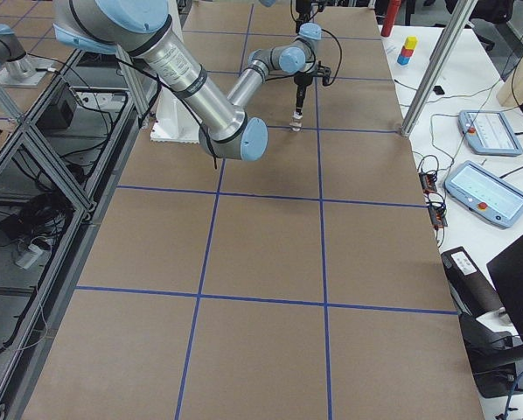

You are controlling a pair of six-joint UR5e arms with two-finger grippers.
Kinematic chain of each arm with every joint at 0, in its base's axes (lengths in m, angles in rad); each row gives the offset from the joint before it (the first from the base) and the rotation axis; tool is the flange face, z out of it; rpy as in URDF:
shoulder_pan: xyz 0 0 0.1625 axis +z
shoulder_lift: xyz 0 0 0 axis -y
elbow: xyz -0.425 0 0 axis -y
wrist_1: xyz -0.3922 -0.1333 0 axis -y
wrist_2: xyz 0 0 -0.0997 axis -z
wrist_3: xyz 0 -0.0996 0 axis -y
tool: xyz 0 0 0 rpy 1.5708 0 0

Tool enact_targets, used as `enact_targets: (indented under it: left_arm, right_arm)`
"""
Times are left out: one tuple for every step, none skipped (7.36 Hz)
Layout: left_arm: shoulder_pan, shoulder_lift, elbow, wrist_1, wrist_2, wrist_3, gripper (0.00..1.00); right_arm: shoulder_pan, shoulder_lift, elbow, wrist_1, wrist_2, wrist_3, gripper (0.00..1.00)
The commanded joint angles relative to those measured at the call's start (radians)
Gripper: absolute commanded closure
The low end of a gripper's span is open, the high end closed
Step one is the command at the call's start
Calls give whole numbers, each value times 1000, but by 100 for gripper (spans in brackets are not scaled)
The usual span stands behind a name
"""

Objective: Assemble PPR valve and pipe with both arms
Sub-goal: 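Open the right gripper and withdraw the right arm from the valve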

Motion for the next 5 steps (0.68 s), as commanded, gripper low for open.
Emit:
enact_targets:
  left_arm:
    - [-1,0,-9,3,0,-1,0]
    - [-3,2,-35,32,-12,0,0]
    - [-9,5,-55,50,-14,3,0]
    - [-14,35,-78,51,-22,13,0]
    - [-56,64,-87,43,-44,28,0]
  right_arm:
    - [6,1,18,0,8,0,0]
    - [24,-20,71,-3,12,0,0]
    - [46,-133,205,-3,27,-12,0]
    - [82,-298,378,-2,40,-26,0]
    - [130,-409,485,-5,57,-93,0]
